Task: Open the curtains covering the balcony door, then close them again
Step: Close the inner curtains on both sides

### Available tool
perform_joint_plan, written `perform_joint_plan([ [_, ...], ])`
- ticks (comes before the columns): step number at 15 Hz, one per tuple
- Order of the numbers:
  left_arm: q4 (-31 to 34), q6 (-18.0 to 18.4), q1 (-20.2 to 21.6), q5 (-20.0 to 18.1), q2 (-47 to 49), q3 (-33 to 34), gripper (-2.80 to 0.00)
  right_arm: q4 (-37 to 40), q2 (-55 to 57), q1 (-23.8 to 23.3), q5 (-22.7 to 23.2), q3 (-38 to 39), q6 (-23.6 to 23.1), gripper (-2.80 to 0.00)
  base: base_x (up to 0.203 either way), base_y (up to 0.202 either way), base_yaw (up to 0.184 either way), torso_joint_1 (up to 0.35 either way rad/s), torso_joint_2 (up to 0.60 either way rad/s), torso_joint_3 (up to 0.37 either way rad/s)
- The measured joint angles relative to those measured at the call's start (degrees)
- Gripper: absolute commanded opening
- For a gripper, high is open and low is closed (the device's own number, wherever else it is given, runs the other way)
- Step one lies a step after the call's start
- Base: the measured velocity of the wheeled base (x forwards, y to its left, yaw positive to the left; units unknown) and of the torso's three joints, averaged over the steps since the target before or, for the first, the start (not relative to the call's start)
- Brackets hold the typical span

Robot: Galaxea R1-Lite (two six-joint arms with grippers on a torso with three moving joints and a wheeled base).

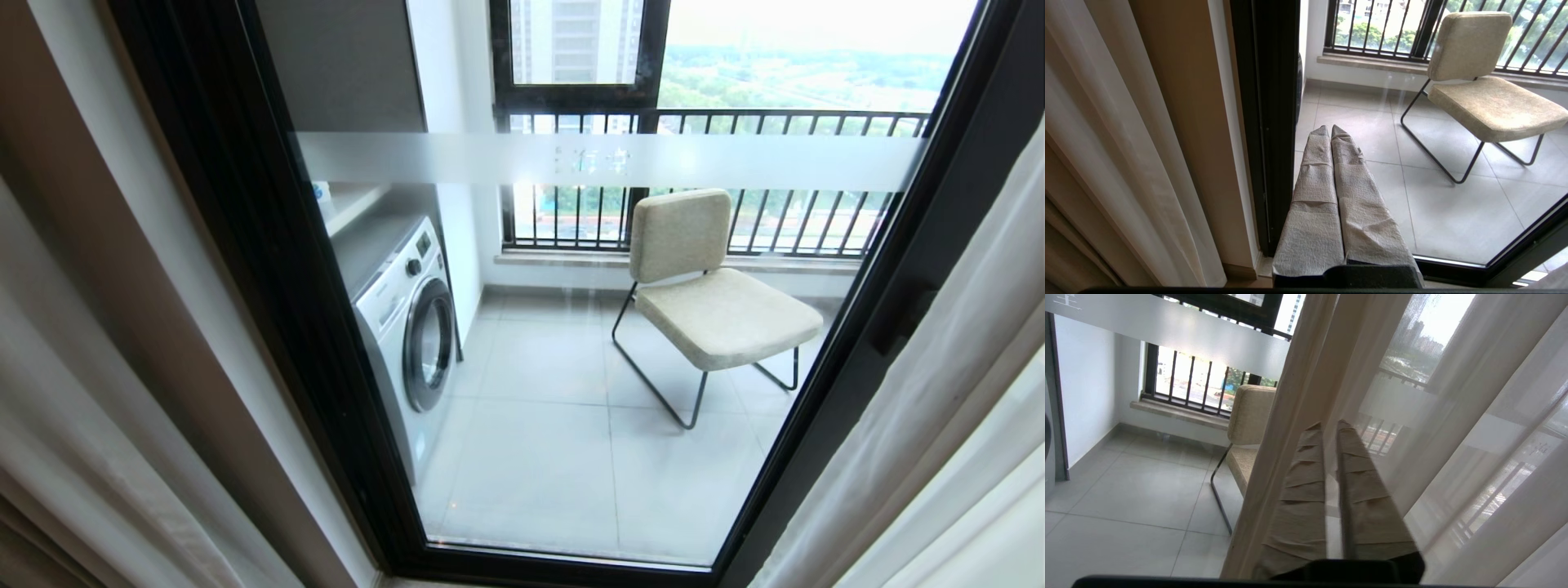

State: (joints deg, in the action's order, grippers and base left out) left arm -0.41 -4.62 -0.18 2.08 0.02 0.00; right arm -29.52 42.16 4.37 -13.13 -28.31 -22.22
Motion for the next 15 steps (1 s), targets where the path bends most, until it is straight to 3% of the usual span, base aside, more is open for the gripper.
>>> perform_joint_plan([
  [4,0.0,0.0,0.0,0.0,0.0,0.0,-2.8,2.4,-2.3,-6.6,5.0,2.4,2.6,-2.8,0.0,0.0,0.0,0.0,0.0,0.0],
  [7,0.0,0.0,0.0,0.0,0.0,0.0,-2.8,9.0,-5.8,-10.1,6.4,5.4,6.9,-2.8,0.0,0.0,0.0,0.0,0.0,0.0],
  [15,0.0,0.0,0.0,0.0,0.0,0.0,-2.8,13.9,-16.1,-10.3,7.0,15.3,8.6,-2.8,0.0,0.0,0.0,0.0,0.0,0.0],
])
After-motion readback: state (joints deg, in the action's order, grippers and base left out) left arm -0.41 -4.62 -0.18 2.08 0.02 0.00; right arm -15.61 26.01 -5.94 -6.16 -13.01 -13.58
